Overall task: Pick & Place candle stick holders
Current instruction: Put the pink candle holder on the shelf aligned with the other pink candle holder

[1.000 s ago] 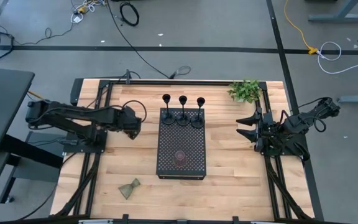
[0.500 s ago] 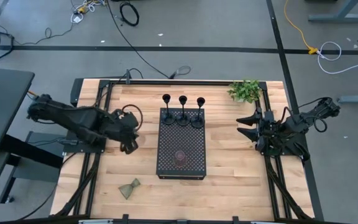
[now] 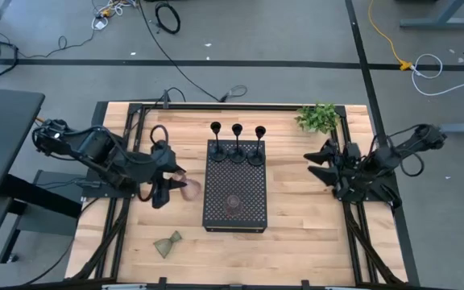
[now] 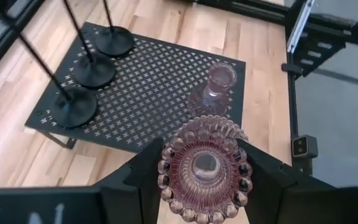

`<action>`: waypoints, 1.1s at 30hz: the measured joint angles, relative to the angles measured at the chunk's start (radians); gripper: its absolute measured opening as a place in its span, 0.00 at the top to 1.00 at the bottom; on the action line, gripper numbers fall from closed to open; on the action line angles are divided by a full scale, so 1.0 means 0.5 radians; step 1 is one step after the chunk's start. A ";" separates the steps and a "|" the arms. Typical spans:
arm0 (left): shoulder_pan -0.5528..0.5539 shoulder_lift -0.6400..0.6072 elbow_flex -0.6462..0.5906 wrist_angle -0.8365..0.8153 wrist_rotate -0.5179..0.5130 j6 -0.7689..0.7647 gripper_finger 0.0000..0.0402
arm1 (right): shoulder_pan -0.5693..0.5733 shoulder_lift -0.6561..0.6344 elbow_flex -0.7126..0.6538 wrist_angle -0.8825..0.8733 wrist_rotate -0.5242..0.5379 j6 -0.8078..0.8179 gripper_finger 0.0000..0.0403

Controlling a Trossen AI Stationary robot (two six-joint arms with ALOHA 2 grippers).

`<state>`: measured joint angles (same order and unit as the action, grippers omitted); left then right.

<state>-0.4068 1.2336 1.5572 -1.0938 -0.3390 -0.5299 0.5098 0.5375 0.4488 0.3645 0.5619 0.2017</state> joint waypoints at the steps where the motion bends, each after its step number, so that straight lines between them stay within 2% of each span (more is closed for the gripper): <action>1: 0.001 0.030 0.027 -0.005 0.006 0.026 0.58 | 0.000 0.059 0.000 0.071 -0.009 -0.014 0.49; 5: 0.006 0.172 0.141 -0.013 0.014 0.096 0.58 | -0.012 0.326 0.000 0.443 -0.097 -0.091 0.49; 8: 0.013 0.280 0.236 -0.009 0.140 0.174 0.58 | -0.012 0.513 0.000 0.747 -0.204 -0.117 0.49; 14: 0.027 0.446 0.426 -0.101 0.201 0.216 0.58 | -0.024 0.877 0.002 1.048 -0.263 -0.100 0.49; 19: 0.062 0.510 0.516 -0.146 0.212 0.218 0.58 | -0.024 1.163 0.210 0.890 -0.269 -0.167 0.49; 27: 0.114 0.548 0.519 -0.121 0.358 0.237 0.58 | -0.060 1.594 0.806 0.255 -0.135 -0.263 0.49; 33: 0.150 0.548 0.519 -0.077 0.397 0.247 0.58 | -0.101 1.815 1.087 0.227 -0.221 -0.323 0.49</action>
<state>-0.3317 1.5074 1.8168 -1.1324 -0.1404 -0.4064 0.4593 1.4449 0.9921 0.4777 0.4515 0.0402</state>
